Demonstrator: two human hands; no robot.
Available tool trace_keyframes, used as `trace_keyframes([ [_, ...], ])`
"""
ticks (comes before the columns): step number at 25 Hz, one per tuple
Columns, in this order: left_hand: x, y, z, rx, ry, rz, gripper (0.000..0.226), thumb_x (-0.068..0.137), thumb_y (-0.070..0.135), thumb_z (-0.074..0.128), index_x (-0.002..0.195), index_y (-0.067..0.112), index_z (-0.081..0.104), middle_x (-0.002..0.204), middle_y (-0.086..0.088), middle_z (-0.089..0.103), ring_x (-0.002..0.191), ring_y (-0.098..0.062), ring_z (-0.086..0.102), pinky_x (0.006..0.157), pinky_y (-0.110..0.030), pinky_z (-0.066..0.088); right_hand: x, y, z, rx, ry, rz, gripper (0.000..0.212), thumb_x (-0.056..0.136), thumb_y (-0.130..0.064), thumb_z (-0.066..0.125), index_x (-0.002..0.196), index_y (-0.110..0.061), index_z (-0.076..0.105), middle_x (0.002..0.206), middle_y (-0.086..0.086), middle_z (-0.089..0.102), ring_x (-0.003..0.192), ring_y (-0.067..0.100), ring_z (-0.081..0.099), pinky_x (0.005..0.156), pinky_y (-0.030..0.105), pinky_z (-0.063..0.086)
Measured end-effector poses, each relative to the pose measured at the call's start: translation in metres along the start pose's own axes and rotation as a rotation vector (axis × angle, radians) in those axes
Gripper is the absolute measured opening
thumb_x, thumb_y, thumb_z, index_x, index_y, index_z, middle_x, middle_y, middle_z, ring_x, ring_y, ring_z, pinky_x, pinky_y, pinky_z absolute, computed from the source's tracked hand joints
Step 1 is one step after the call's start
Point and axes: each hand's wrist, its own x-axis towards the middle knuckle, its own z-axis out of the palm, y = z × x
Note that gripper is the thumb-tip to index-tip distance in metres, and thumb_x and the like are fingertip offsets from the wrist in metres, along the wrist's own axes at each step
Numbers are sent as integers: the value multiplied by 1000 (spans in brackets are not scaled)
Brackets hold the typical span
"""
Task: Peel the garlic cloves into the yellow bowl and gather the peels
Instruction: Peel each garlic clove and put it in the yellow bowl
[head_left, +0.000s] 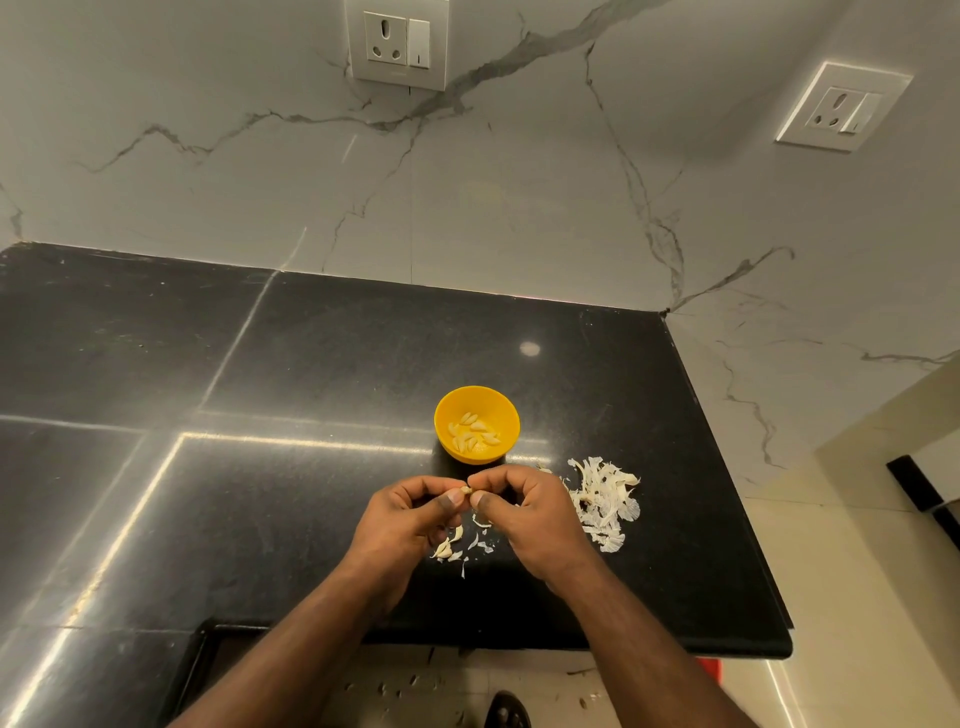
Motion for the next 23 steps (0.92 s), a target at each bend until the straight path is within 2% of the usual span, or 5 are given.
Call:
trace_keyframes([
  [4,0,-1,2,14,1,12,10,90,16,71,95,16,80,82,-9,71,75,-20,58,66,-31,46,-2,-1,3,25,29,-18,21,84,-6,75,92,-26,74,87,-4,75,80,9,69,77,32,60],
  [7,-1,-1,2,49,10,20,9,90,17,72,95,16,79,81,-7,72,73,-19,58,64,-30,47,-3,-2,3,-4,64,-41,19,85,-7,74,90,-26,72,85,-8,72,76,8,66,74,32,58],
  [11,-1,-2,2,76,15,24,9,89,17,73,95,16,79,81,-8,71,72,-23,53,60,-27,46,-4,-4,2,-49,66,-39,18,85,-10,72,93,-26,70,85,-9,69,73,11,64,69,34,57],
  [15,0,-3,1,58,30,12,9,89,17,73,95,16,79,87,-13,72,78,-28,53,61,-29,46,-4,-4,3,-44,57,-34,22,82,-14,75,99,-27,69,87,-9,70,75,7,65,69,31,58],
  [23,-1,-1,2,63,7,-11,8,90,15,72,92,16,80,79,-7,70,74,-22,53,59,-26,45,-5,-6,2,-40,45,-31,20,83,-16,75,98,-26,68,84,-8,69,69,9,62,66,35,56],
])
